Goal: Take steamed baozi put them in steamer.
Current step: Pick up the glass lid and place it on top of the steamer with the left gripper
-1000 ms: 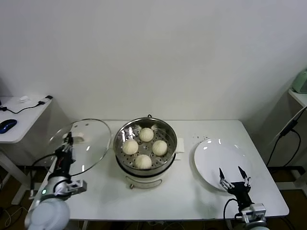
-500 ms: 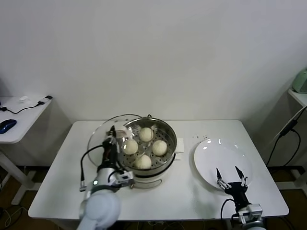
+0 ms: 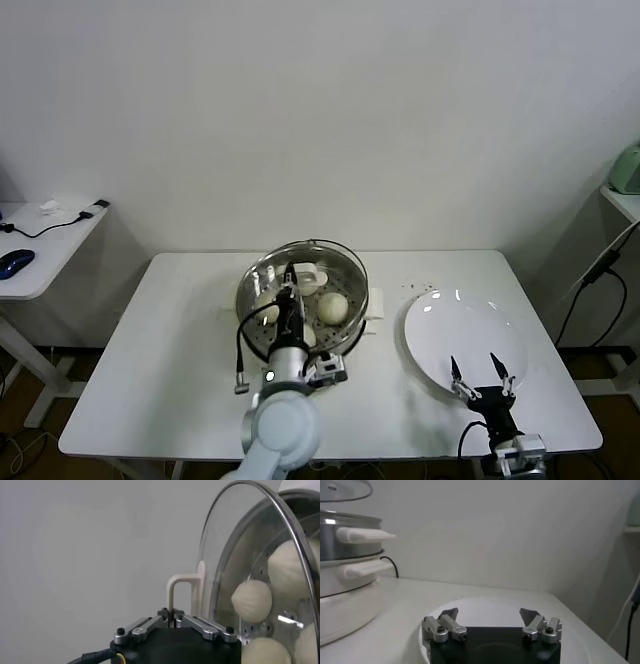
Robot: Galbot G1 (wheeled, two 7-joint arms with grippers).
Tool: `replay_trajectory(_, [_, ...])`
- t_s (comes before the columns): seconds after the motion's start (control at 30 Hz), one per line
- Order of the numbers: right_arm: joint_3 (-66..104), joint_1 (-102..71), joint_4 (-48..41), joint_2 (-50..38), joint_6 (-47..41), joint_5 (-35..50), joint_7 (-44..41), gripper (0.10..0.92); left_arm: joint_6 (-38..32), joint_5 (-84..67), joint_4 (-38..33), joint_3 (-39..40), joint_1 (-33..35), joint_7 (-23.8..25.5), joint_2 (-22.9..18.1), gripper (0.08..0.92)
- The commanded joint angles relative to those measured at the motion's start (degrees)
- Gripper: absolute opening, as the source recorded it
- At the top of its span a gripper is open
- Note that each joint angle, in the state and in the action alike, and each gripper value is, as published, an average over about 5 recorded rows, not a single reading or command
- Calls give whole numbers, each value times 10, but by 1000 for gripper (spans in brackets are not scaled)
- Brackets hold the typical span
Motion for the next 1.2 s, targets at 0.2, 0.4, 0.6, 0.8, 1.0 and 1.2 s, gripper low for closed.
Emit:
replay_trajectory(0.2, [1, -1, -8, 6, 19, -11, 3, 823, 7, 63, 64, 27, -19, -1, -34, 131])
replay_trajectory(0.4, [-2, 0, -11, 14, 24, -22, 2, 823, -1, 84, 77, 19, -14, -5, -26, 131])
replay_trajectory(0.6, [-5, 1, -15, 15, 27, -24, 2, 823, -6, 92, 87, 11, -18, -11, -20, 131])
replay_trajectory(0.8, [-8, 0, -16, 15, 29, -26, 2, 823, -7, 93, 92, 5, -13, -14, -14, 131])
replay_trajectory(1.0, [-15, 1, -13, 13, 29, -25, 3, 823, -13, 92, 98, 3, -14, -20, -15, 136])
replay_trajectory(1.2, [-19, 0, -9, 8, 24, -24, 3, 823, -15, 60, 70, 12, -19, -3, -5, 266])
